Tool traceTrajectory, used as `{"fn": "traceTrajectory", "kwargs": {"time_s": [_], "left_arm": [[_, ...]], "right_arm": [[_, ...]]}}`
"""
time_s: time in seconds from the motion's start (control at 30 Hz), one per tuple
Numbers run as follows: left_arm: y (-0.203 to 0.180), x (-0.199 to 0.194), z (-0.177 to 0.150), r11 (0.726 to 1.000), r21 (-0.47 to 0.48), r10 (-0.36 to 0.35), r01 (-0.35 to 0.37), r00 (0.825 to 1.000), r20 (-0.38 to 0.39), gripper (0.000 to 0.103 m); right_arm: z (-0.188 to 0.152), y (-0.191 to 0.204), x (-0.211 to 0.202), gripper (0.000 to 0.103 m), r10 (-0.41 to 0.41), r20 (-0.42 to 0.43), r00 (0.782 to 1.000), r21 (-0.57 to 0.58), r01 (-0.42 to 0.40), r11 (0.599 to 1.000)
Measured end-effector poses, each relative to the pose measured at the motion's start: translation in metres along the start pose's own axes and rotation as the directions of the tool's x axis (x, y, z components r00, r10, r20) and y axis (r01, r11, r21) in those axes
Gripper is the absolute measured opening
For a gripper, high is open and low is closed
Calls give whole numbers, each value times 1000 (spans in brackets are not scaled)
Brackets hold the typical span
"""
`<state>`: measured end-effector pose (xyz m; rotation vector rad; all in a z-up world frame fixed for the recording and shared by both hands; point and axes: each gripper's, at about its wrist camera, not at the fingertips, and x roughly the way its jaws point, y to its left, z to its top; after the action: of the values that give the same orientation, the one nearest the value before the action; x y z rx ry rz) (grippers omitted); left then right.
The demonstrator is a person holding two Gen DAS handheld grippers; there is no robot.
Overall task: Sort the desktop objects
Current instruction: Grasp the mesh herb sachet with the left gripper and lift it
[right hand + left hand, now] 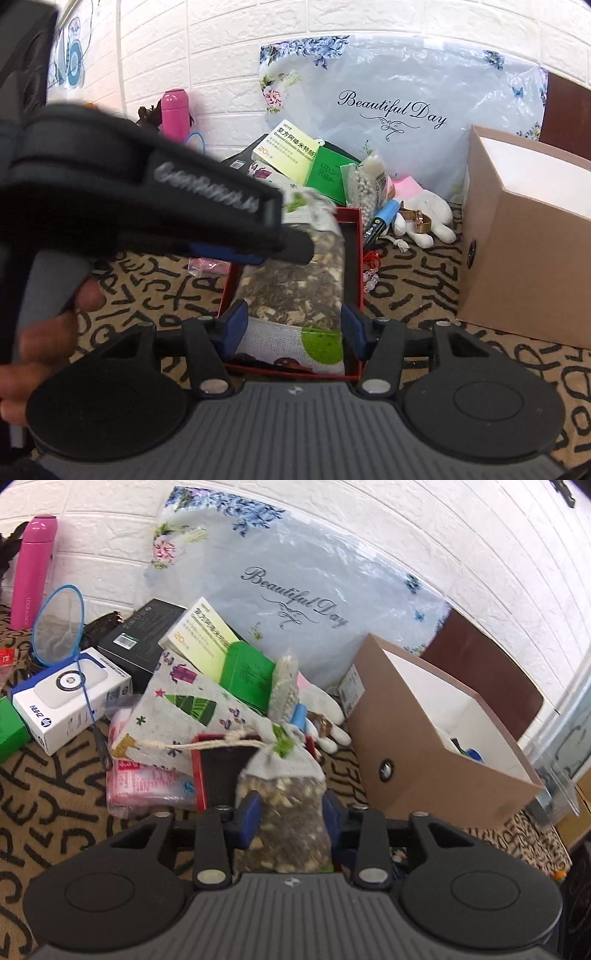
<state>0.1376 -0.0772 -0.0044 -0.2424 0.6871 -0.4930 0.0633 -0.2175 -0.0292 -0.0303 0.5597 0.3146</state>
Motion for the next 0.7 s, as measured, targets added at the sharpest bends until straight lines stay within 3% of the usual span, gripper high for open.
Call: {"fn": "traceTrajectory", "kwargs": {"time_s": [0.07,0.37,0.57,0.7], "left_arm": [[3,-1,-1,999,-20,28,-27,1000,14,52],[5,23,-4,999,-33,17,-20,998,-68,60],[4,24,-4,999,-41,24,-27,996,-84,59],[1,27,-4,999,-42,22,-26,995,-93,56]], "right_arm": [[0,-2,2,55,7,0,1000,0,-7,1000],[-2,-8,9,58,30,1,1000,28,-30,999],[-10,-16,18,65,73,-15,997,90,-71,993],[-10,-11,19,59,70,-19,997,83,-68,994]]}}
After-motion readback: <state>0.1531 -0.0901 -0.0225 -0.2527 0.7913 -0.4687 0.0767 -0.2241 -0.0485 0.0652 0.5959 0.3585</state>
